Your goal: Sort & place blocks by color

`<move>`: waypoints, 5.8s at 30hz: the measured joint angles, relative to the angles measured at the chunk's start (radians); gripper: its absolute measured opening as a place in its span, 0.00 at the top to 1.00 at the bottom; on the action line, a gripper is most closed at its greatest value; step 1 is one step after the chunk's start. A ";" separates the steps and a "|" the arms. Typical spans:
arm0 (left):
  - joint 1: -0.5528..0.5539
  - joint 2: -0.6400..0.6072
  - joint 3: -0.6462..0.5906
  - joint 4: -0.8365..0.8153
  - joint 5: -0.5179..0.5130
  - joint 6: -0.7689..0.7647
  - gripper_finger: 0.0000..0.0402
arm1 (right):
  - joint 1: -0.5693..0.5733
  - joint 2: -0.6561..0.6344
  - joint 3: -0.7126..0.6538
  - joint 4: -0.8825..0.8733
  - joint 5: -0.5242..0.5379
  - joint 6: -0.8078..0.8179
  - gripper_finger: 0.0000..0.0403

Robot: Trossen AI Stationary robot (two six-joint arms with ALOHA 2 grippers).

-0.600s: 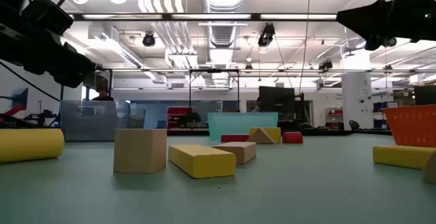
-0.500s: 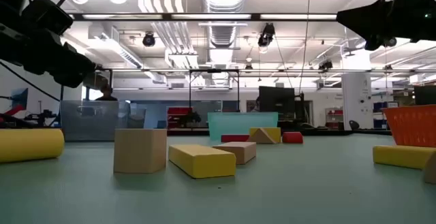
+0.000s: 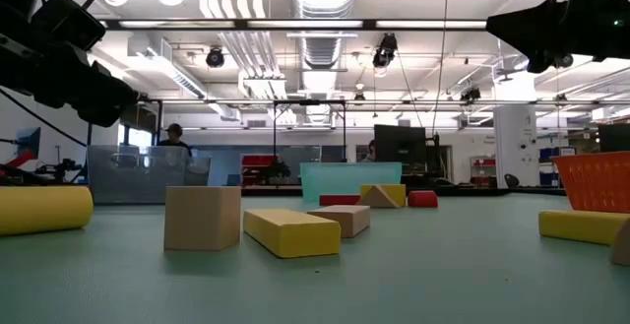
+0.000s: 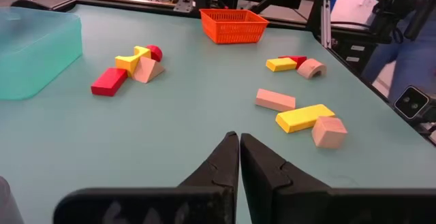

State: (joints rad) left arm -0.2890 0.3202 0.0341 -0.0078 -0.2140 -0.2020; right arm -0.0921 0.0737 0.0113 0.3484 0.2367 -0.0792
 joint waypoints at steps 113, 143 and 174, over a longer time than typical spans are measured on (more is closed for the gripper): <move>0.002 0.366 0.553 0.019 -0.632 -0.289 1.00 | -0.010 1.219 1.213 -0.915 -0.138 0.092 0.85; 0.002 0.353 0.548 0.027 -0.663 -0.288 1.00 | -0.173 1.453 1.199 -1.054 -0.369 -0.015 0.62; 0.002 0.353 0.544 0.026 -0.705 -0.283 1.00 | -0.215 1.697 1.182 -0.985 -0.387 -0.160 0.87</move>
State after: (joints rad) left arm -0.2874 0.6735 0.5784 0.0185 -0.9188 -0.4847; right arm -0.3067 1.7705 1.1929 -0.6365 -0.1506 -0.2394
